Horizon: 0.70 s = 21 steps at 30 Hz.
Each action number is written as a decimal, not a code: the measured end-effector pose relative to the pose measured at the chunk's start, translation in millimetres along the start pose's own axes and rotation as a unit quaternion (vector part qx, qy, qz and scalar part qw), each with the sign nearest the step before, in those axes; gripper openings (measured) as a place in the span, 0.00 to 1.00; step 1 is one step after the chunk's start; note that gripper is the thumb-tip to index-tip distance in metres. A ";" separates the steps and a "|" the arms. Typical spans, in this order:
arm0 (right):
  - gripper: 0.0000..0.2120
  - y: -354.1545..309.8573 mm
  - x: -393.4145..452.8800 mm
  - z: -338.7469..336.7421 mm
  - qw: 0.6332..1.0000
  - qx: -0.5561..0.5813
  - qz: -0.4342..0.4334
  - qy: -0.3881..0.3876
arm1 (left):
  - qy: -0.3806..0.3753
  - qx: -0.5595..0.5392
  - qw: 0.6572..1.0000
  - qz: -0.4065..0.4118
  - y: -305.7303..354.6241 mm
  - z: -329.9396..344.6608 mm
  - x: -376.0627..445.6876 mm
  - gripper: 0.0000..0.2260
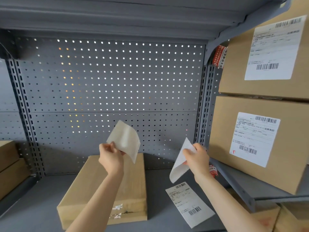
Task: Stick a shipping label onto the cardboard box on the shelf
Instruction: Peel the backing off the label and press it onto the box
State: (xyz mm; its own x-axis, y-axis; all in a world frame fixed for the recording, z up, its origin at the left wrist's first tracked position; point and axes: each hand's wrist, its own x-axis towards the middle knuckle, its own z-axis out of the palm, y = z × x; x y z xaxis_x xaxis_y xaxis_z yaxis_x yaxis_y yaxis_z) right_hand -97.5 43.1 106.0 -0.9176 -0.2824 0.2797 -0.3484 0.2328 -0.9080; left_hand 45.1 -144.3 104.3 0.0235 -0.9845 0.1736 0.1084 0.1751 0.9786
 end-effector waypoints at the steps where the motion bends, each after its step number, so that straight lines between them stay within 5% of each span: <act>1: 0.03 1.5 -0.1 1.9 1.000 -0.012 0.003 -0.018 | -0.030 -0.005 0.999 0.012 0.3 3.5 -7.8 0.07; 7: 0.11 23.7 -7.7 10.8 0.988 -0.128 0.001 -0.087 | -0.163 -0.012 0.986 0.023 -6.8 20.6 -44.8 0.11; 21: 0.21 38.7 -5.7 19.3 0.955 -0.266 -0.023 -0.126 | -0.187 -0.029 0.982 0.021 -10.5 17.6 -51.1 0.10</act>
State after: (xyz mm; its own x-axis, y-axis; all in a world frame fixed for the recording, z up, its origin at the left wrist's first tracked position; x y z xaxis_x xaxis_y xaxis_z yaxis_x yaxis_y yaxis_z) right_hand -102.1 35.7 63.3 -0.8468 -0.5039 0.1704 -0.4972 0.6361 -0.5900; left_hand 25.2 -95.9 87.2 -0.3358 -0.9075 0.2523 0.1725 0.2041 0.9636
